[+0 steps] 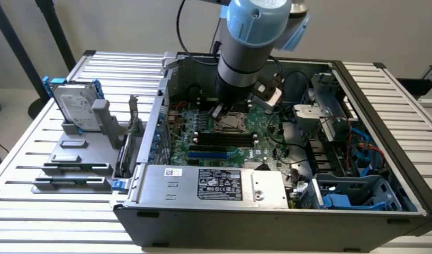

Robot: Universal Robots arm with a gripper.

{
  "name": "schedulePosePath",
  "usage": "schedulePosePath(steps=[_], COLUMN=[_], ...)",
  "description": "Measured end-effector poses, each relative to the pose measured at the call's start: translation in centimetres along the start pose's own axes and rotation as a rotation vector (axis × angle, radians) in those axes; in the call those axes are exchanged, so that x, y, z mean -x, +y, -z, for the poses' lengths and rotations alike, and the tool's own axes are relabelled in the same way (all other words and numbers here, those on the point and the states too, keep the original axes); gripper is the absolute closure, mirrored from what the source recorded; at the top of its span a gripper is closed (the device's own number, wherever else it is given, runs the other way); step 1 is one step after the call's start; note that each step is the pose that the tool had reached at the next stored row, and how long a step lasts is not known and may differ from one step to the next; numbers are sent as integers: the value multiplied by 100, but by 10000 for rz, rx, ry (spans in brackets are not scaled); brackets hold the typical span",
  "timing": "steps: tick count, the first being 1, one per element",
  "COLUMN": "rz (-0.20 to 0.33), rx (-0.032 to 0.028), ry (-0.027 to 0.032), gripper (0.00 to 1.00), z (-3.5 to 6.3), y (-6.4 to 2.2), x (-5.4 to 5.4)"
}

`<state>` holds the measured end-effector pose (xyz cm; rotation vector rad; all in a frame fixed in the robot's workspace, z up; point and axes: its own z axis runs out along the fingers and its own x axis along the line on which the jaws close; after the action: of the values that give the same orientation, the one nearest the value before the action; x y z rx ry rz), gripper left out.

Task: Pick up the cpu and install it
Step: 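Install the first cpu locking lever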

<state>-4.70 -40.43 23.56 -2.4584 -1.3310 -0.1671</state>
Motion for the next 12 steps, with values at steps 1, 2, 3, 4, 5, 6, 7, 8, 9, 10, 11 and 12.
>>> schedulePosePath(steps=[1,2,3,4,5,6,7,8,9,10,11,12], rz=[-1,-2,-3,-4,-4,-6,-9,-15,-25,-39,-57,-82], rx=[-2,-4,-5,-7,-9,-11,-16,-29,-43,-57,-75,-98], ry=[0,1,3,3,2,2,3,0,-4,-12,-21,-31], gripper=[89,89,89,89,89,89,89,89,89,89,89,89], z=[25,52,80,112,144,173,198,217,227,231,234,236], y=[2,5,10,15,21,26,33,39,42,42,40,37], x=[20,40,59,78,97,116,135,153,168,182,192,201])
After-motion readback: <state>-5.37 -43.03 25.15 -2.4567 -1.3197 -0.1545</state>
